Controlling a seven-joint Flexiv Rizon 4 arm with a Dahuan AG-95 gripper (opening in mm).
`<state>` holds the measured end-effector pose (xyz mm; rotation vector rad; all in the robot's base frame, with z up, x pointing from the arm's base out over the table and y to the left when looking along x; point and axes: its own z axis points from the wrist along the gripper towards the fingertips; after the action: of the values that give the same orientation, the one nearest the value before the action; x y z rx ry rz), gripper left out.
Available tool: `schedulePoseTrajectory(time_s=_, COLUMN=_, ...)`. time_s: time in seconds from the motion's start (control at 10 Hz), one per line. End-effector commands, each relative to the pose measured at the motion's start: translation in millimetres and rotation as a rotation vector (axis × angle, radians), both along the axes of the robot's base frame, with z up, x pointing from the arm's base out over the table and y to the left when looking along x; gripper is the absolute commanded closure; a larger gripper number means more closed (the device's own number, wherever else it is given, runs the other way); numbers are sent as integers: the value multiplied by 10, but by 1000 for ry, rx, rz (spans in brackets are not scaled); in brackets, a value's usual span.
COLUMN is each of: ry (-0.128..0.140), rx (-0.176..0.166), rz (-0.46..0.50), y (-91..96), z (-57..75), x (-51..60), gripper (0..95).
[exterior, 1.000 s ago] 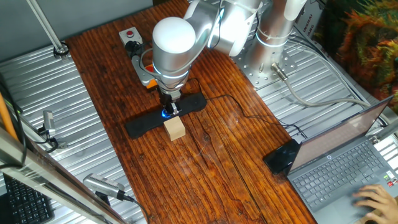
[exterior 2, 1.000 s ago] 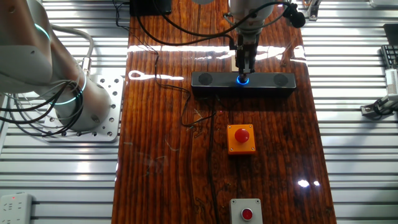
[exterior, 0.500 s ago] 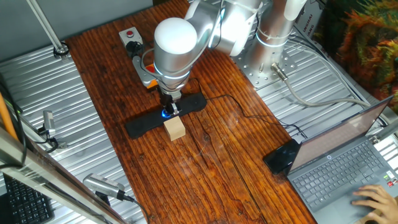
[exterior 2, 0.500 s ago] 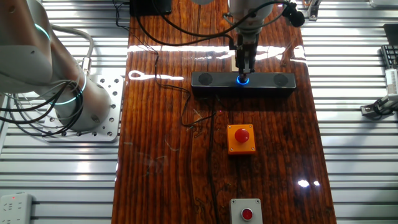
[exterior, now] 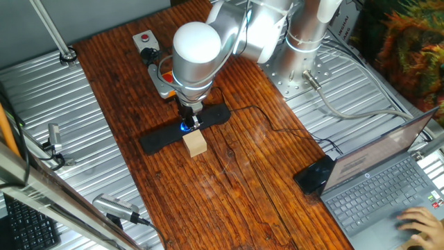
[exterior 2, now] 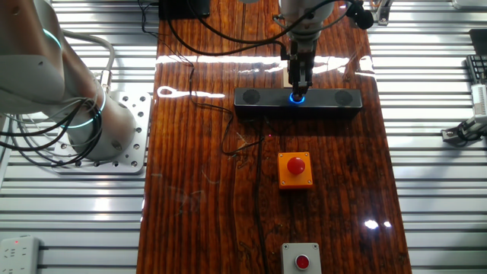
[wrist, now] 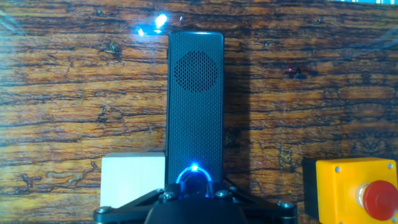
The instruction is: Turn the knob to decrease the volume of the speaker
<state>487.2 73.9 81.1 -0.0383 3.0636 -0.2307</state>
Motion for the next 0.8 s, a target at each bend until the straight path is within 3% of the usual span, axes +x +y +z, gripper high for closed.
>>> schedulePoseTrajectory(time_s=0.1, ry=-1, rx=-1, rz=-1, y=-2, z=3, x=0, gripper=760)
schedulePoseTrajectory(time_s=0.6, ry=1, rx=-1, rz=5, y=-2, z=1, x=0, gripper=760)
schedulePoseTrajectory(time_s=0.7, ry=1, rx=0, rz=6, y=-2, z=1, x=0, gripper=570)
schedulePoseTrajectory(time_s=0.8, ry=2, rx=0, rz=8, y=-2, z=1, x=0, gripper=570)
